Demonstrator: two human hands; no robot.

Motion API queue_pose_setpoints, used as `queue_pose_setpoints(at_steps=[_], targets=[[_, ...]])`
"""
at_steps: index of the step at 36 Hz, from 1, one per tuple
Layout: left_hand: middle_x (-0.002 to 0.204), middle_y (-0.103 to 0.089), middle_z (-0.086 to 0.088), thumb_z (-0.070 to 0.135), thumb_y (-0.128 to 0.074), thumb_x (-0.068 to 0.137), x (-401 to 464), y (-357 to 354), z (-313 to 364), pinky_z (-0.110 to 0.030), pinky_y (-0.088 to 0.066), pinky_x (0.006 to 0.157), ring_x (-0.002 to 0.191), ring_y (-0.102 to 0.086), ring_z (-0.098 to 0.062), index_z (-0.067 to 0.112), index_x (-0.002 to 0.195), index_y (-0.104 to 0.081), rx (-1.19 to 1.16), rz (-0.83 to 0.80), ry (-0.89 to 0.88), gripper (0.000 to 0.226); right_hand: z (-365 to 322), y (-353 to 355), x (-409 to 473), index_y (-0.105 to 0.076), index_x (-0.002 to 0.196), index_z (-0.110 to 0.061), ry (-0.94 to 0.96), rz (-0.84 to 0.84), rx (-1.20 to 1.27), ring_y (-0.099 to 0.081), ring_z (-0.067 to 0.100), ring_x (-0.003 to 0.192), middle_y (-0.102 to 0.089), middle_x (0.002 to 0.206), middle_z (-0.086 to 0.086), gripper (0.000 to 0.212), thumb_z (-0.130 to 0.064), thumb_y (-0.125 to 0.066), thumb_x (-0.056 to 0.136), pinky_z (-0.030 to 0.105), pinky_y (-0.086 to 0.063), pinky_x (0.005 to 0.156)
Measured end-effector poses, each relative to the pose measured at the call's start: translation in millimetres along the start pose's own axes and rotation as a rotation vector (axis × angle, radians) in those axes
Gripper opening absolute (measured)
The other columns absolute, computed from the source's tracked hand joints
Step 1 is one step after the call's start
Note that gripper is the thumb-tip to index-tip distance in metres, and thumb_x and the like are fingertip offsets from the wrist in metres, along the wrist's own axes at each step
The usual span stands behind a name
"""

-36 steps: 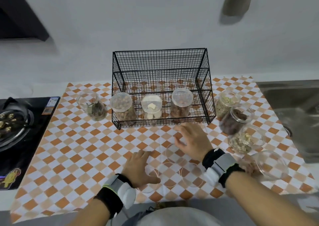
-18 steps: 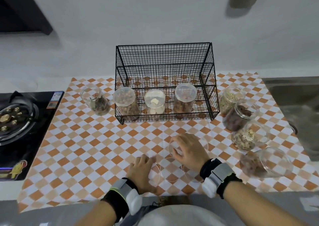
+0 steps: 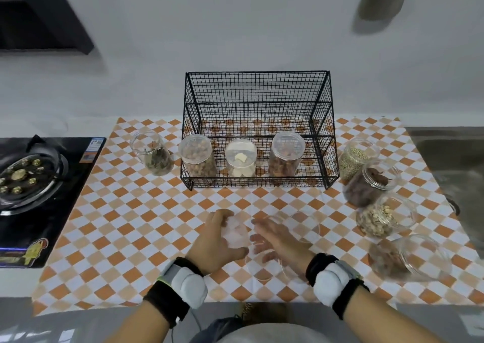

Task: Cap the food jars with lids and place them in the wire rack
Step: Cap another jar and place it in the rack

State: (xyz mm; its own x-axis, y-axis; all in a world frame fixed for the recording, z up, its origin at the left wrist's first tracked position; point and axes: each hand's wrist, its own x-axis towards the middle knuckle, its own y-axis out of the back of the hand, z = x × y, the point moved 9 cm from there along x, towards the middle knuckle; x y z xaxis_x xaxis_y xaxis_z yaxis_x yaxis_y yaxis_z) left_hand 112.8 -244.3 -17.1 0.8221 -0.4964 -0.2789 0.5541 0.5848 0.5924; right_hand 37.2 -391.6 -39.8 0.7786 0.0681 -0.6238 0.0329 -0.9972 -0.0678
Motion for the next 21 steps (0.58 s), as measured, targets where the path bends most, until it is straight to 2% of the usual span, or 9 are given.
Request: queue_pose_setpoints(at_steps=[2,4,6,9,12,15,17,19,21], targets=[[0.118,-0.043,0.015,0.051,-0.082,0.056,-1.2,2.3,7.5,-0.02,-0.047,0.091,0.113,-0.048,-0.008,0.033,0.128,-0.039,-0.045,0.016,-0.018,0.085,4.6,-9.2,1.5,-0.048,0.14,-0.034,-0.035,-0.067,0.149,-0.07,0.039,0.108,-0.065,0.129,0.012,0.056,-0.065,-0.057,0.094,0.039,-0.057,0.083],[0.119,-0.044,0.018,0.056,-0.08,0.053,-2.8,2.9,15.8,-0.024,-0.047,0.095,0.113,-0.048,-0.001,0.035,0.127,-0.04,-0.068,0.027,-0.047,0.086,4.9,-12.3,0.4,-0.049,0.141,-0.035,-0.027,-0.089,0.205,-0.072,0.035,0.098,-0.063,0.131,0.014,0.062,-0.067,-0.062,0.089,0.037,-0.058,0.079],[0.121,-0.046,0.021,0.063,-0.08,0.053,-4.3,3.5,22.3,-0.019,-0.045,0.096,0.115,-0.048,0.002,0.038,0.126,-0.039,-0.076,0.025,-0.071,0.088,1.1,-13.0,0.3,-0.051,0.141,-0.034,0.0,-0.076,0.212,-0.072,0.026,0.092,-0.061,0.13,0.014,0.067,-0.066,-0.066,0.083,0.035,-0.058,0.077],[0.123,-0.047,0.024,0.06,-0.085,0.059,-3.2,2.7,29.5,-0.016,-0.044,0.098,0.117,-0.048,0.005,0.038,0.128,-0.039,-0.058,0.011,-0.097,0.085,-2.3,-10.8,0.0,-0.052,0.14,-0.033,0.028,-0.055,0.182,-0.074,0.026,0.096,-0.062,0.133,0.009,0.077,-0.065,-0.077,0.075,0.035,-0.059,0.079],[0.126,-0.051,0.019,0.048,-0.088,0.063,1.9,1.3,33.6,-0.021,-0.046,0.101,0.119,-0.049,0.005,0.03,0.134,-0.044,-0.068,0.005,-0.132,0.085,-6.6,-10.3,-2.8,-0.051,0.143,-0.029,0.04,-0.075,0.225,-0.074,0.029,0.102,-0.063,0.135,0.009,0.072,-0.051,-0.08,0.082,0.034,-0.059,0.078],[0.129,-0.051,0.016,0.044,-0.087,0.065,7.8,-0.4,38.4,-0.023,-0.044,0.103,0.123,-0.049,0.002,0.028,0.138,-0.044,-0.075,-0.024,-0.182,0.086,-10.0,-6.9,-2.3,-0.054,0.141,-0.029,0.042,-0.091,0.302,-0.072,0.03,0.097,-0.064,0.133,0.016,0.059,-0.038,-0.078,0.088,0.035,-0.057,0.076],[0.133,-0.05,0.018,0.049,-0.086,0.065,11.3,-1.1,40.3,-0.023,-0.043,0.106,0.127,-0.047,0.003,0.028,0.141,-0.042,-0.08,-0.053,-0.203,0.09,-12.8,-4.8,0.0,-0.056,0.139,-0.029,0.039,-0.097,0.313,-0.069,0.028,0.089,-0.065,0.127,0.019,0.055,-0.031,-0.077,0.088,0.035,-0.057,0.073],[0.136,-0.048,0.021,0.059,-0.084,0.065,13.5,4.0,41.4,-0.018,-0.04,0.107,0.129,-0.044,0.006,0.031,0.142,-0.041,-0.071,-0.046,-0.206,0.092,-18.1,-3.6,2.6,-0.056,0.138,-0.028,0.054,-0.096,0.308,-0.067,0.025,0.083,-0.063,0.118,0.019,0.061,-0.031,-0.079,0.081,0.034,-0.056,0.071],[0.134,-0.048,0.024,0.065,-0.078,0.067,13.2,20.3,43.3,-0.008,-0.037,0.101,0.127,-0.044,0.01,0.034,0.139,-0.043,-0.102,0.059,-0.2,0.086,-22.1,0.7,4.2,-0.055,0.14,-0.027,0.076,-0.078,0.302,-0.066,0.028,0.086,-0.064,0.116,0.02,0.07,-0.036,-0.08,0.075,0.037,-0.056,0.076]])
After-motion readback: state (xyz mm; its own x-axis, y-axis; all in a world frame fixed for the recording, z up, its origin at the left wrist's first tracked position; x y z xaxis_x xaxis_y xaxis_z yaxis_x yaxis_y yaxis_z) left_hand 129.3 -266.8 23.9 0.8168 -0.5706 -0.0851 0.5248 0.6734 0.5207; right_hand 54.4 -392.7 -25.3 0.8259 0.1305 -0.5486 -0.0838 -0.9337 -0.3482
